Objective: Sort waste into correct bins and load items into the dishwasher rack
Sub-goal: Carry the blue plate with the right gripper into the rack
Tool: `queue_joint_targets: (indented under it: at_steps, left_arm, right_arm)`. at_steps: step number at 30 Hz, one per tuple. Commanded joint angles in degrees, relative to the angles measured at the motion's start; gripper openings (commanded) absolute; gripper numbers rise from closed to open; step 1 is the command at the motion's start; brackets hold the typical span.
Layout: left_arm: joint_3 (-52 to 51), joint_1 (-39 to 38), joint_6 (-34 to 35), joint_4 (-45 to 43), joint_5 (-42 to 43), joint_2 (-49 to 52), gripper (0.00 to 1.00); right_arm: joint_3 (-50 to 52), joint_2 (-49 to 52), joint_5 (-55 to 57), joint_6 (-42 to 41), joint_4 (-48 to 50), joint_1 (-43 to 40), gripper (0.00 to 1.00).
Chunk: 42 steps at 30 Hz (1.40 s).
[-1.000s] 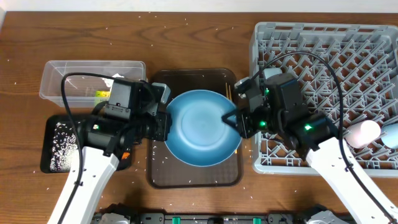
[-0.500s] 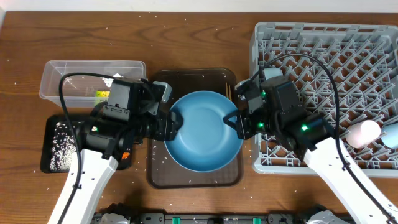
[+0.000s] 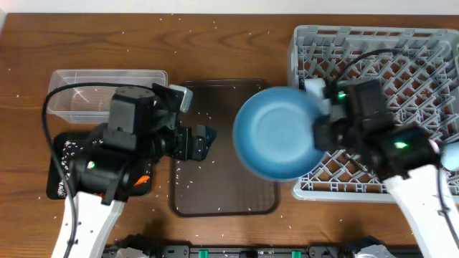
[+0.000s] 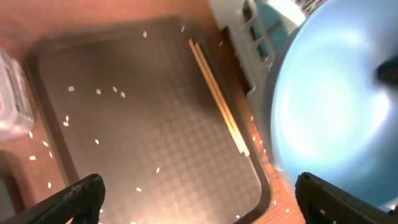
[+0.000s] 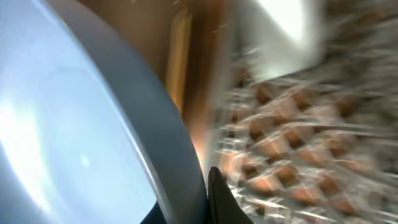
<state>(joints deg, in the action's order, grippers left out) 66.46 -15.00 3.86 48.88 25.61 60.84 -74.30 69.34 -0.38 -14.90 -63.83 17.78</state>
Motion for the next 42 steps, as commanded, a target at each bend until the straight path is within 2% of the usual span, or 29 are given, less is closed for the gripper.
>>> queue_joint_targets:
  at_steps: [1, 5, 7, 11, 15, 19, 24, 27, 31, 35, 39, 42]
  left_arm:
    - [1.33, 0.22, -0.17, -0.15, 0.76, -1.6, 0.98]
    - [1.33, 0.22, -0.15, -0.13, 0.76, -2.14, 0.98]
    - [1.33, 0.22, -0.15, -0.13, 0.76, -2.12, 0.98]
    - [1.33, 0.22, -0.15, -0.13, 0.76, -2.12, 0.98]
    - [1.33, 0.22, -0.13, 0.35, 0.79, -2.14, 0.98]
    - [1.33, 0.22, -0.15, 1.86, 0.79, -2.14, 0.98]
    - [1.33, 0.22, -0.17, 2.19, 0.76, -2.12, 0.98]
    - [1.33, 0.22, -0.17, 2.21, 0.76, -2.12, 0.98]
    - [1.33, 0.22, -0.15, 2.78, 0.79, -2.14, 0.98]
    - [1.33, 0.22, -0.17, 3.63, 0.79, -2.12, 0.98]
    - [1.33, 0.22, -0.17, 3.78, 0.79, -2.12, 0.98]
    - [1.33, 0.22, -0.17, 3.78, 0.79, -2.12, 0.98]
  right_arm:
    - [-6.01, -1.29, 20.83, -0.57, -3.85, -3.45, 0.01]
    - [-7.21, -1.22, 42.25, -1.11, -5.35, -7.96, 0.01]
    - [-7.19, -0.72, 50.03, 1.6, -3.26, -10.05, 0.01]
    - [-7.17, 0.59, 54.84, 11.87, 3.45, -12.74, 0.01]
    - [-7.13, 3.37, 61.61, 17.92, 14.16, -16.31, 0.01]
    - [-7.13, 7.41, 61.57, 29.35, 25.88, -20.46, 0.01]
    - [-7.13, 14.05, 60.17, 42.23, 33.24, -24.33, 0.01]
    - [-7.13, 16.83, 60.15, 42.88, 33.57, -24.63, 0.01]
    - [-7.13, 20.02, 60.59, 49.35, 37.33, -25.75, 0.01]
    - [-7.13, 21.94, 61.07, 50.75, 40.7, -26.25, 0.01]
    - [-7.13, 23.39, 63.69, 61.31, 51.78, -27.45, 0.01]
    - [-7.13, 23.58, 64.46, 65.96, 57.9, -28.2, 0.01]
